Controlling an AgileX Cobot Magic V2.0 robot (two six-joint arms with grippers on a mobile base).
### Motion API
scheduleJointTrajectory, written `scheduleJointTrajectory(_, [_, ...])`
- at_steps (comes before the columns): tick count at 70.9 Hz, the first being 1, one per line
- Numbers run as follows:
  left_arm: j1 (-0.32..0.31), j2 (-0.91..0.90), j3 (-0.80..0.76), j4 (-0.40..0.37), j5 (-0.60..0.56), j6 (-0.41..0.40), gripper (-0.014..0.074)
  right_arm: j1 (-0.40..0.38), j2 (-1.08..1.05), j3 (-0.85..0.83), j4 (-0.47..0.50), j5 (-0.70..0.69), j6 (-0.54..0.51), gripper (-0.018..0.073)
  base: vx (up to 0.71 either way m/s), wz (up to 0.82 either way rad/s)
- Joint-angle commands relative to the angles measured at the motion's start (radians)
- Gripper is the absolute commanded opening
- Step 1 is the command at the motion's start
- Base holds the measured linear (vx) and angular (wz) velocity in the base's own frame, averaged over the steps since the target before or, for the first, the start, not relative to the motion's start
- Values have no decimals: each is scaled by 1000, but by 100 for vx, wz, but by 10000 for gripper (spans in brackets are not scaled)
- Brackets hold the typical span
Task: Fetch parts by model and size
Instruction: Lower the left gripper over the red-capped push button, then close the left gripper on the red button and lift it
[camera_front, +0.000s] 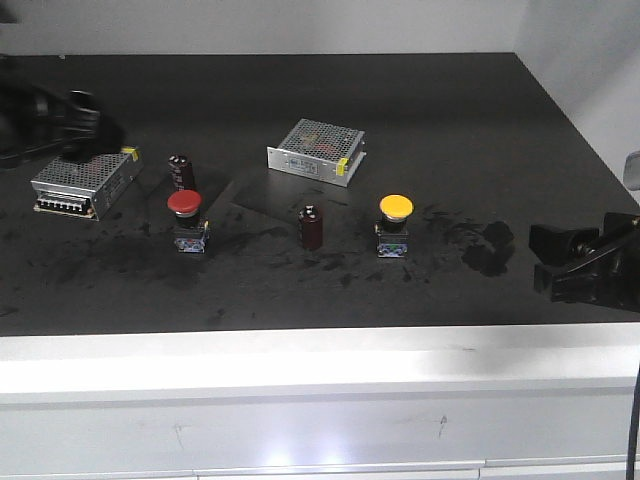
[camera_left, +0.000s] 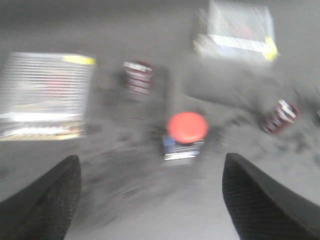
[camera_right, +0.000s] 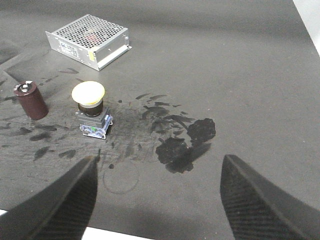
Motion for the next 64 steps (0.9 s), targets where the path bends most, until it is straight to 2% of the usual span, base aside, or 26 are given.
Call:
scheduleJointTrajectory(1, [-47, 70, -120, 8, 6, -17, 540, -1, -6, -34, -9, -77, -5, 505, 0, 0])
scheduleJointTrajectory(11, [-96, 206, -239, 98, 77, -96, 540, -1, -6, -34, -9, -75, -5, 505, 0, 0])
scheduleJointTrajectory(21, [-125, 319, -341, 137, 145, -111, 540, -1, -6, -34, -9, -75, -5, 505, 0, 0])
scheduleJointTrajectory(30, [-129, 390, -397, 139, 175, -155, 540, -1, -6, -34, -9, -73, -5, 505, 0, 0])
scheduleJointTrajectory(64, [-133, 503, -411, 138, 224, -155, 519, -1, -6, -34, -9, -72, -5, 505, 0, 0])
